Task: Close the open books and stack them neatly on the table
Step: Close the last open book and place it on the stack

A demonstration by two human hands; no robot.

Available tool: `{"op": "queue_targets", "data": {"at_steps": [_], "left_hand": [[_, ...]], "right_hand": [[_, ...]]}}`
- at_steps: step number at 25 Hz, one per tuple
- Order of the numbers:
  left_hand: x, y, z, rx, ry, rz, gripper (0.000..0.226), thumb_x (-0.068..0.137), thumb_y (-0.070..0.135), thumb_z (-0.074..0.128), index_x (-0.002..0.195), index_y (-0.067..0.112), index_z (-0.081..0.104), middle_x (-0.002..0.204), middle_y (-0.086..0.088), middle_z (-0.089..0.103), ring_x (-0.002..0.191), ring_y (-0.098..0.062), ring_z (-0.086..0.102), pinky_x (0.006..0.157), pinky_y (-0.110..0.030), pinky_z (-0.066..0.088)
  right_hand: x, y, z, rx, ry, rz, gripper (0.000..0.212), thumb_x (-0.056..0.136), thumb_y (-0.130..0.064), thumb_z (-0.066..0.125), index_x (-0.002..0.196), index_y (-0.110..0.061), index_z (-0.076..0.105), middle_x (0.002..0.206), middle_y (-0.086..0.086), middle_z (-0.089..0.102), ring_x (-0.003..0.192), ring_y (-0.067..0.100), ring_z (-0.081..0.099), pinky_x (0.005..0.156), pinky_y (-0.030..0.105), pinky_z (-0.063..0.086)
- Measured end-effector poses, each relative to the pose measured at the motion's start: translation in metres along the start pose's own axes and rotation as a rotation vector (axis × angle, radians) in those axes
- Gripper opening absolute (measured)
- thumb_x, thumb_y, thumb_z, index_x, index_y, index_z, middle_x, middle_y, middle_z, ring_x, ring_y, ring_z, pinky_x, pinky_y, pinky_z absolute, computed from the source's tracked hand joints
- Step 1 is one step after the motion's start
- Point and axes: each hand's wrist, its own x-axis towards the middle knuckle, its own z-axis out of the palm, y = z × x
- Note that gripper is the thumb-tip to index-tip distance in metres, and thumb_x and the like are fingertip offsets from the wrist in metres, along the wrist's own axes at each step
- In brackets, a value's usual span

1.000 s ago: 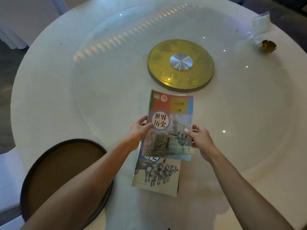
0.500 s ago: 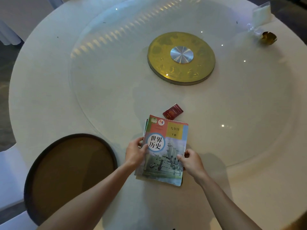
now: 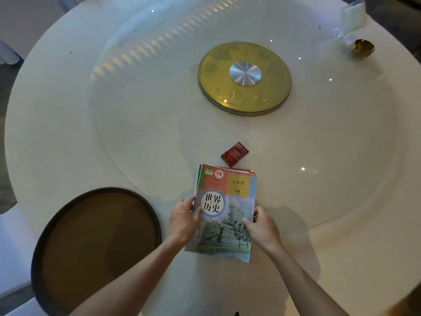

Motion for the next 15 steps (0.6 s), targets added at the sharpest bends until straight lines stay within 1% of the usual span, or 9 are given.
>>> {"op": "queue_targets", "data": {"at_steps": [2,4,5,7,9,11,12,13,15], "left_hand": [[-0.001,-0.002,0.001,0.026,0.009,-0.003,0.034,0.093,0.034,0.062,0.125,0.022,0.065,0.095,0.002,0.065,0.084,-0.014,0.063,0.067,-0.025,0.047],[-0.002,-0.004,0.001,-0.032,0.0,-0.002,0.031,0.091,0.032,0.065,0.12,0.023,0.066,0.092,0.004,0.069,0.081,-0.012,0.066,0.065,-0.026,0.051],[-0.004,-0.005,0.0,-0.103,-0.027,0.0,0.027,0.09,0.029,0.067,0.116,0.022,0.067,0.092,0.004,0.072,0.081,-0.012,0.068,0.065,-0.027,0.054],[-0.005,-0.004,-0.001,-0.3,-0.114,-0.04,0.02,0.089,0.021,0.069,0.108,0.021,0.067,0.095,0.004,0.076,0.089,-0.013,0.072,0.07,-0.028,0.059],[-0.006,-0.001,-0.001,-0.408,-0.153,-0.127,0.016,0.09,0.017,0.067,0.106,0.02,0.064,0.1,0.001,0.075,0.092,-0.014,0.071,0.072,-0.033,0.061],[-0.006,0.005,0.002,-0.345,-0.12,-0.159,0.015,0.093,0.019,0.064,0.108,0.02,0.061,0.103,0.001,0.071,0.091,-0.012,0.068,0.064,-0.024,0.056],[-0.006,0.01,0.004,-0.275,-0.079,-0.146,0.018,0.093,0.021,0.062,0.111,0.02,0.061,0.105,0.001,0.068,0.092,-0.012,0.066,0.065,-0.021,0.053],[-0.006,0.012,0.005,-0.192,-0.034,-0.114,0.022,0.094,0.024,0.061,0.116,0.02,0.061,0.106,0.0,0.065,0.095,-0.014,0.064,0.069,-0.023,0.052],[-0.002,0.013,0.007,-0.016,0.04,-0.047,0.035,0.093,0.031,0.06,0.126,0.021,0.061,0.107,-0.003,0.058,0.103,-0.019,0.057,0.08,-0.031,0.051]], "right_hand": [[0.0,-0.002,-0.002,-0.004,-0.016,0.003,0.018,0.089,-0.031,0.065,0.095,-0.017,0.055,0.088,0.001,0.07,0.08,0.023,0.069,0.065,0.037,0.051],[-0.002,-0.003,-0.006,0.134,-0.07,-0.02,0.011,0.087,-0.024,0.066,0.095,-0.021,0.058,0.09,-0.002,0.073,0.081,0.019,0.071,0.066,0.037,0.054],[-0.003,-0.002,-0.009,0.232,-0.109,-0.029,0.011,0.087,-0.02,0.066,0.096,-0.022,0.061,0.093,-0.001,0.075,0.082,0.018,0.074,0.069,0.038,0.057],[-0.003,0.002,-0.013,0.41,-0.193,-0.006,0.017,0.086,-0.015,0.066,0.103,-0.018,0.065,0.099,0.004,0.078,0.087,0.024,0.078,0.071,0.041,0.061],[-0.001,0.009,-0.01,0.467,-0.208,0.038,0.015,0.09,-0.016,0.066,0.105,-0.013,0.063,0.101,0.009,0.077,0.088,0.03,0.078,0.069,0.043,0.06],[0.004,0.013,-0.006,0.375,-0.132,0.012,0.011,0.094,-0.023,0.064,0.099,-0.014,0.06,0.095,0.008,0.076,0.082,0.027,0.074,0.069,0.043,0.058],[0.007,0.012,-0.003,0.293,-0.072,-0.02,0.01,0.094,-0.025,0.063,0.096,-0.016,0.06,0.092,0.006,0.075,0.08,0.027,0.072,0.069,0.042,0.057],[0.009,0.01,-0.002,0.211,-0.009,-0.046,0.009,0.093,-0.026,0.062,0.094,-0.017,0.06,0.089,0.004,0.074,0.08,0.026,0.07,0.067,0.041,0.054],[0.013,0.002,0.0,0.11,0.081,-0.045,0.009,0.093,-0.025,0.063,0.092,-0.016,0.06,0.086,0.001,0.069,0.078,0.023,0.065,0.062,0.035,0.047]]}}
